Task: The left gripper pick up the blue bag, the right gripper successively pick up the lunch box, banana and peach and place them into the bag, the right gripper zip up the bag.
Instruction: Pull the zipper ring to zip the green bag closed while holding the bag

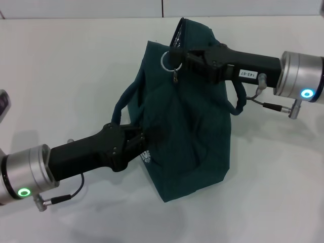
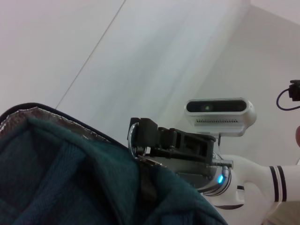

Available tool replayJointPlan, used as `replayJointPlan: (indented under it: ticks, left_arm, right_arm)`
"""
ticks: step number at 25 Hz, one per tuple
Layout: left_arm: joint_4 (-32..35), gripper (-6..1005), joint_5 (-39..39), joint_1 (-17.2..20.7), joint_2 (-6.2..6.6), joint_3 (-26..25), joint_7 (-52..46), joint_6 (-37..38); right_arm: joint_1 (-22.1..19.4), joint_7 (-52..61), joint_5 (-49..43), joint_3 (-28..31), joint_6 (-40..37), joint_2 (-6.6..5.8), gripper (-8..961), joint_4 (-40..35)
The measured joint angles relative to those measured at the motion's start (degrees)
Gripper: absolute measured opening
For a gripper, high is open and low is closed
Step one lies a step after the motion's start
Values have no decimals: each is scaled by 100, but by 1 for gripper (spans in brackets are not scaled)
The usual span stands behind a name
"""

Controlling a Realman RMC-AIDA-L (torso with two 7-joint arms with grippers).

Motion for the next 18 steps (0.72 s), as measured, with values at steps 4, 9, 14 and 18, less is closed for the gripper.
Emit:
replayJointPlan:
  ticks: [4,9,14,18]
  left_arm:
    - [25,58,2,50,10,1,42,0]
    - [42,55,2,109,34,-1,46,7]
    - [49,54,-14,127,44,-3,164,195]
    - [42,53,23,133,44,-3,226,258]
  right_arm:
    - [-18,93,-2,1,-1,-30,23,2]
    - [-63,151,-4,-3,53,-37,23,10]
    - [-52,153,0,-4,111,-38,23,-23]
    - [-38,157,12,-3,112,-39,23,-50]
